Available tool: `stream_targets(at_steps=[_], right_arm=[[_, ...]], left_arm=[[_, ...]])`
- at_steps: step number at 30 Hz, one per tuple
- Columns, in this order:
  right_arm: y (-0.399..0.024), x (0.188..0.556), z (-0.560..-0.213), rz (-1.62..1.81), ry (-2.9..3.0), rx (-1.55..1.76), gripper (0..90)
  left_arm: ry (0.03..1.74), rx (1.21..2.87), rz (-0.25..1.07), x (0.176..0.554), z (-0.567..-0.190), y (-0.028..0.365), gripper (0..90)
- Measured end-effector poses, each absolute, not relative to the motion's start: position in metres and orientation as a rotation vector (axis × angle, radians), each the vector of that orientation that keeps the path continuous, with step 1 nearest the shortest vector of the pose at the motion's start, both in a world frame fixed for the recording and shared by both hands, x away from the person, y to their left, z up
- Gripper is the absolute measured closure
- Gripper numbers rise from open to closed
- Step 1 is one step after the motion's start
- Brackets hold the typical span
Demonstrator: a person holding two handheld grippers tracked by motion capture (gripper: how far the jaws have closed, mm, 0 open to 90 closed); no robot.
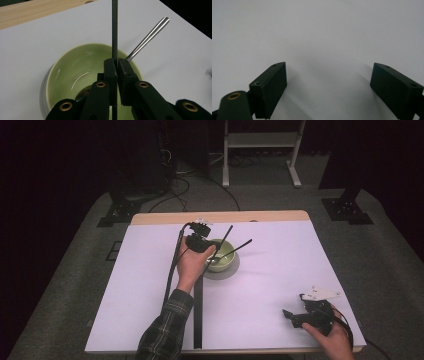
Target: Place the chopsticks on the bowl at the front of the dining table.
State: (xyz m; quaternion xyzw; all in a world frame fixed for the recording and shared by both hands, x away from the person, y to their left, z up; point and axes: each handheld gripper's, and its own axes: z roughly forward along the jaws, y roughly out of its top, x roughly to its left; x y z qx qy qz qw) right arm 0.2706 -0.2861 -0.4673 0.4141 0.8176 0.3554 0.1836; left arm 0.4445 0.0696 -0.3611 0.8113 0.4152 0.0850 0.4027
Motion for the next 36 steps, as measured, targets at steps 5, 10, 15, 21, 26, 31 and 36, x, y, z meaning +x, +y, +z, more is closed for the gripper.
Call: stream_targets(at_steps=[5, 10, 15, 21, 26, 31, 36], right_arm=[[-0.286, 0.271, -0.467, 1.003, 2.306, 1.168, 12.3], [-0.286, 0.271, -0.467, 1.003, 2.306, 1.168, 12.3], [-0.286, 0.27, -0.467, 1.002, 2.306, 1.169, 12.3], [-0.286, 0.27, -0.467, 1.004, 2.305, 1.169, 12.3], [-0.286, 0.27, -0.467, 1.003, 2.304, 1.169, 12.3], [-0.286, 0.27, -0.467, 1.003, 2.304, 1.169, 12.3], [-0.286, 0.271, -0.467, 1.003, 2.305, 1.167, 12.3]], left_arm=[[1.049, 2.051, 0.198, 0.449, -0.364, 0.062, 86.4], [1.054, 2.054, 0.188, 0.453, -0.368, 0.058, 86.4], [1.062, 2.049, 0.176, 0.455, -0.373, 0.054, 86.4], [1.075, 2.05, 0.163, 0.456, -0.378, 0.051, 86.4], [1.079, 2.051, 0.153, 0.457, -0.382, 0.049, 86.3], [1.078, 2.05, 0.141, 0.458, -0.386, 0.049, 86.3], [1.077, 2.049, 0.136, 0.458, -0.386, 0.049, 86.0]])
